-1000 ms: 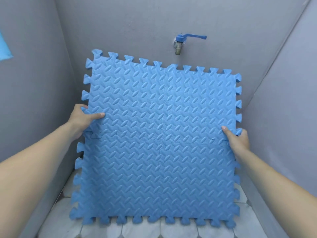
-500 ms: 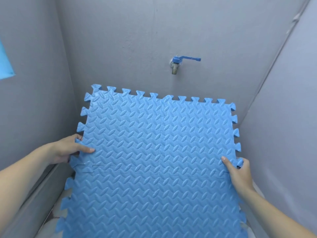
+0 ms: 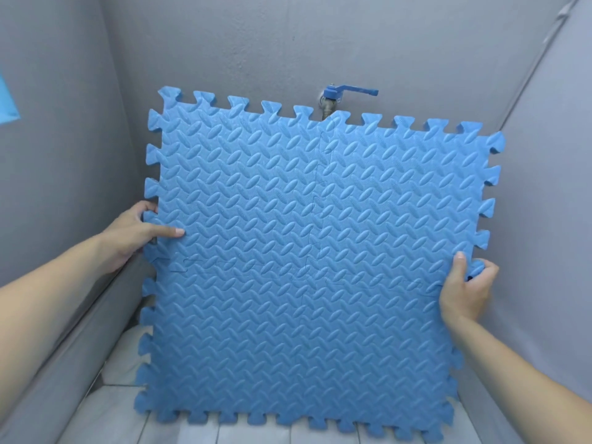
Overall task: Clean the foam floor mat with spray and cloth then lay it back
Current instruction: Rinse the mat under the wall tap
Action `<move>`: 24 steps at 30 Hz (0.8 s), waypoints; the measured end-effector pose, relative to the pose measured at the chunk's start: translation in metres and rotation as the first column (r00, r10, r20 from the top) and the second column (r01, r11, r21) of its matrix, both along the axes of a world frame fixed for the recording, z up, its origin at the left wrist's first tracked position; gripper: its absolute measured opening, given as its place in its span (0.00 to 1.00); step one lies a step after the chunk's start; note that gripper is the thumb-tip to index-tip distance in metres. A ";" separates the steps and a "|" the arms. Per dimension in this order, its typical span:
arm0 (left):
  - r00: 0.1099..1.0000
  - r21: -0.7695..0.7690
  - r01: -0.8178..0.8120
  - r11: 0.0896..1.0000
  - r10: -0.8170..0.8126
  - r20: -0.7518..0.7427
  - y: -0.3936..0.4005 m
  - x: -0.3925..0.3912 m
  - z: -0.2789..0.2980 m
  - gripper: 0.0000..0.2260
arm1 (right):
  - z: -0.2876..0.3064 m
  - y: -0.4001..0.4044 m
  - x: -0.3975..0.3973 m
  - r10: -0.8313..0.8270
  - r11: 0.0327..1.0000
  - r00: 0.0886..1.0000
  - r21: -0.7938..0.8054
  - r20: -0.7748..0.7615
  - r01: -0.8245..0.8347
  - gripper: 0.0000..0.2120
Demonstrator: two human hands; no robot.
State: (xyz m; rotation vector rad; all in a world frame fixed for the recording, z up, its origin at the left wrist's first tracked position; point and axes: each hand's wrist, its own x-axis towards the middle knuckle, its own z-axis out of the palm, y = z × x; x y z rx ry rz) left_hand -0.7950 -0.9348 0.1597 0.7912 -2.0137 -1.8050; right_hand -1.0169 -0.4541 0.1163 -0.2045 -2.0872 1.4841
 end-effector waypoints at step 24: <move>0.989 -0.556 -0.145 0.819 0.123 -0.077 0.023 0.010 -0.016 0.41 | -0.003 -0.011 -0.002 0.246 0.943 0.955 0.269 -0.164 -0.196 0.35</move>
